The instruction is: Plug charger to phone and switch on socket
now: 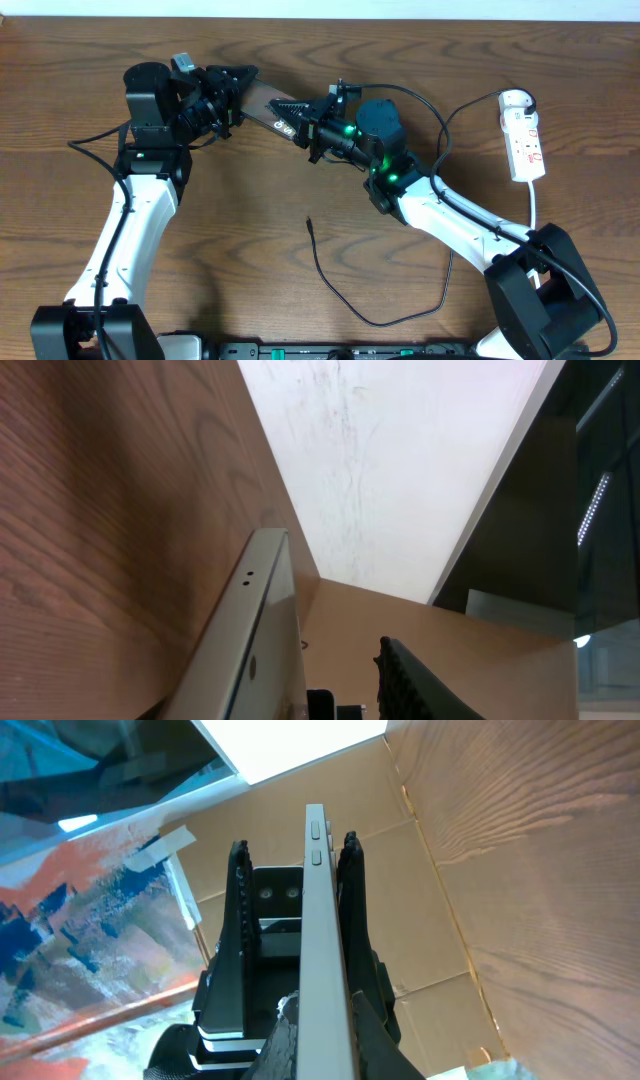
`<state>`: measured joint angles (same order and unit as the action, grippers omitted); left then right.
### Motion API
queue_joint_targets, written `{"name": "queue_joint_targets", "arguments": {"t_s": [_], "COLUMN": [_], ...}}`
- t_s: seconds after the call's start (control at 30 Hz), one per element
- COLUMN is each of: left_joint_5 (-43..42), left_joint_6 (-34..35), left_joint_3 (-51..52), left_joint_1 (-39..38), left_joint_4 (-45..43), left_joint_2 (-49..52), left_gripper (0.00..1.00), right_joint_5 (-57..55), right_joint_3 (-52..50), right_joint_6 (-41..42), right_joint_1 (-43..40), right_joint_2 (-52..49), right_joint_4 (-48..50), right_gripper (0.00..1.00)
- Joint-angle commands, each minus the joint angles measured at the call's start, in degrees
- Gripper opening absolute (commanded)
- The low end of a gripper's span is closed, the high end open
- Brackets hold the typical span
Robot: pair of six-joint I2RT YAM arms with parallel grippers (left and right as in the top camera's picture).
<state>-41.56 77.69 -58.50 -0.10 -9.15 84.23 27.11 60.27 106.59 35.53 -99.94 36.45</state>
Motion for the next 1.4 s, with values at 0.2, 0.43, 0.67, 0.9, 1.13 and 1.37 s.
{"name": "queue_joint_targets", "arguments": {"t_s": [0.2,0.43,0.67,0.9,1.13,1.37], "left_joint_5": [0.1,0.1,0.1,0.1,0.1,0.1], "left_joint_6": [-1.4,-2.3,-2.3,-2.3,-2.3,-2.3], "left_joint_3": [0.0,0.0,0.0,0.0,0.0,0.0], "left_joint_1": [0.1,0.1,0.1,0.1,0.1,0.1], "left_joint_4": [-0.6,-0.6,-0.6,-0.6,-0.6,-0.6], "left_joint_2": [-0.3,-0.3,-0.3,-0.3,-0.3,-0.3], "left_gripper": [0.39,0.39,0.38,0.34,0.29,0.22], "right_joint_5": [0.9,0.9,0.3,-0.2,-0.2,-0.2], "right_joint_3": [1.1,1.1,1.1,1.1,1.1,1.1], "right_joint_6": [5.1,5.7,5.7,5.7,5.6,5.6], "right_joint_1": [1.3,1.3,2.1,2.7,3.1,3.6], "right_joint_2": [0.6,0.6,0.6,0.6,0.6,0.6], "right_joint_4": [0.0,0.0,0.0,0.0,0.0,0.0], "right_gripper": [0.02,0.01,0.02,0.02,0.02,0.01]}}
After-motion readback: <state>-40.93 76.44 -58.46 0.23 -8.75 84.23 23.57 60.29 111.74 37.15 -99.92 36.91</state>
